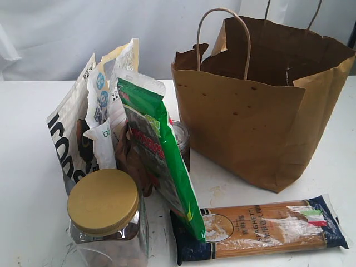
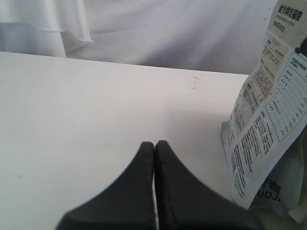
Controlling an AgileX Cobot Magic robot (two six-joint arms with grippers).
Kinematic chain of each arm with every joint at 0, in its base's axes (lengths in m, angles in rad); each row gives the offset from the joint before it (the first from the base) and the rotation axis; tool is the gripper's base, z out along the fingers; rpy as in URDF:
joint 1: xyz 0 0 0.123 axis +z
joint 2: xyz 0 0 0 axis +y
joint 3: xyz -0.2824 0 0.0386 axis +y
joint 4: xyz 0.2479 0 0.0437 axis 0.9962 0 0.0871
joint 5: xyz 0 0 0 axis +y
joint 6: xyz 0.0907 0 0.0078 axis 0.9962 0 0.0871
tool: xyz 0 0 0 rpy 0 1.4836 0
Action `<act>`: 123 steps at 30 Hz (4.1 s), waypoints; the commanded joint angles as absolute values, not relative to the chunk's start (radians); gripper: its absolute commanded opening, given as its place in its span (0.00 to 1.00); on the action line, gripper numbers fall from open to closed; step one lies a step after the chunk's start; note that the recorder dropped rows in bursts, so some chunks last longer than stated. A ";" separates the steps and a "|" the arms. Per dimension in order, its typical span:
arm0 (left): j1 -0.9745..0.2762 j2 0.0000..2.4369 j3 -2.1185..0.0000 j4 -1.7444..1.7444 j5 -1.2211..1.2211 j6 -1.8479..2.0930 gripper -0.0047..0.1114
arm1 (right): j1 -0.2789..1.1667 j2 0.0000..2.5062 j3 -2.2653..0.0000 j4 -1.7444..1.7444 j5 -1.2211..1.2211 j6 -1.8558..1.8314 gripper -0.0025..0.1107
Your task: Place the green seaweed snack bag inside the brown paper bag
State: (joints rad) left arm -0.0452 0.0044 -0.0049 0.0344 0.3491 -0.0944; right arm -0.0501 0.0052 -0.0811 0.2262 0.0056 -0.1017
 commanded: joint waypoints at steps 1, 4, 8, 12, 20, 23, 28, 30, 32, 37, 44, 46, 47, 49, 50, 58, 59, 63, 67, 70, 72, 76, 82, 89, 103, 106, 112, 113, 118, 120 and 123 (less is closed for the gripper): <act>-0.051 0.000 0.000 0.037 0.340 -0.096 0.04 | -0.053 0.000 -0.226 0.226 0.194 -0.117 0.02; -0.051 0.000 0.000 0.037 0.340 -0.096 0.04 | -0.053 0.044 -0.328 0.228 0.308 -0.117 0.02; -0.051 0.000 0.000 0.037 0.340 -0.096 0.04 | -0.053 0.186 -0.506 0.290 0.540 -0.184 0.02; -0.051 0.000 0.000 0.037 0.340 -0.096 0.04 | -0.051 0.314 -0.600 0.490 0.653 -0.342 0.02; -0.051 0.000 0.000 0.037 0.340 -0.096 0.04 | 0.012 0.376 -0.627 0.704 0.499 -0.375 0.02; -0.051 0.000 0.000 0.037 0.340 -0.096 0.04 | 0.024 0.376 -0.627 0.717 0.509 -0.362 0.02; -0.051 0.000 0.000 0.037 0.340 -0.096 0.04 | 0.069 0.413 -0.627 0.722 0.553 -0.423 0.02; -0.051 0.000 0.000 0.037 0.340 -0.096 0.04 | 0.094 0.439 -0.627 0.725 0.566 -0.422 0.02; -0.051 0.000 0.000 0.037 0.340 -0.096 0.04 | 0.120 0.471 -0.627 0.723 0.593 -0.435 0.02; -0.051 0.000 0.000 0.037 0.340 -0.096 0.04 | 0.196 0.557 -0.627 0.723 0.614 -0.467 0.02; -0.051 0.000 0.000 0.037 0.340 -0.096 0.04 | 0.309 0.658 -0.627 0.693 0.556 -0.494 0.02; -0.051 0.000 0.000 0.037 0.340 -0.096 0.04 | 0.346 0.680 -0.627 0.680 0.524 -0.494 0.02; -0.051 0.000 0.000 0.037 0.340 -0.096 0.04 | 0.363 0.691 -0.627 0.680 0.507 -0.494 0.02; -0.051 0.000 0.000 0.037 0.340 -0.096 0.04 | 0.392 0.715 -0.627 0.680 0.474 -0.494 0.02; -0.051 0.000 0.000 0.037 0.340 -0.096 0.04 | 0.406 0.731 -0.627 0.680 0.458 -0.494 0.02; -0.051 0.000 0.000 0.037 0.340 -0.096 0.04 | 0.542 0.851 -0.627 0.707 0.385 -0.520 0.02; -0.051 0.000 0.000 0.037 0.340 -0.096 0.04 | 0.562 0.866 -0.627 0.707 0.378 -0.528 0.02; -0.051 0.000 0.000 0.037 0.340 -0.096 0.04 | 0.629 0.909 -0.627 0.705 0.362 -0.540 0.03; -0.051 0.000 0.000 0.037 0.340 -0.096 0.04 | 0.674 0.939 -0.627 0.705 0.360 -0.605 0.15; -0.051 0.000 0.000 0.037 0.340 -0.096 0.04 | 0.697 0.957 -0.627 0.709 0.337 -0.643 0.33; -0.051 0.000 0.000 0.037 0.340 -0.096 0.04 | 0.710 0.957 -0.627 0.727 0.298 -0.651 0.48; -0.051 0.000 0.000 0.037 0.340 -0.096 0.04 | 0.731 0.957 -0.627 0.797 0.186 -0.651 0.68; -0.051 0.000 0.000 0.037 0.340 -0.096 0.04 | 0.776 1.020 -0.627 0.800 0.128 -0.669 0.69; -0.051 0.000 0.000 0.037 0.340 -0.096 0.04 | 0.808 1.126 -0.652 0.800 0.047 -0.680 0.69; -0.051 0.000 0.000 0.037 0.340 -0.096 0.04 | 0.808 1.347 -0.834 0.800 0.034 -0.687 0.69; -0.051 0.000 0.000 0.037 0.340 -0.096 0.04 | 0.808 1.389 -0.856 0.796 0.032 -0.690 0.69; -0.051 0.000 0.000 0.037 0.340 -0.096 0.04 | 0.808 1.478 -0.882 0.796 0.019 -0.691 0.69; -0.051 0.000 0.000 0.037 0.340 -0.096 0.04 | 0.808 1.490 -0.882 0.796 0.011 -0.689 0.69; -0.051 0.000 0.000 0.037 0.340 -0.096 0.04 | 0.808 1.515 -0.882 0.799 -0.035 -0.684 0.60; -0.051 0.000 0.000 0.037 0.340 -0.096 0.04 | 0.808 1.515 -0.882 0.802 -0.064 -0.681 0.48; -0.051 0.000 0.000 0.037 0.340 -0.096 0.04 | 0.808 1.515 -0.882 0.802 -0.065 -0.681 0.19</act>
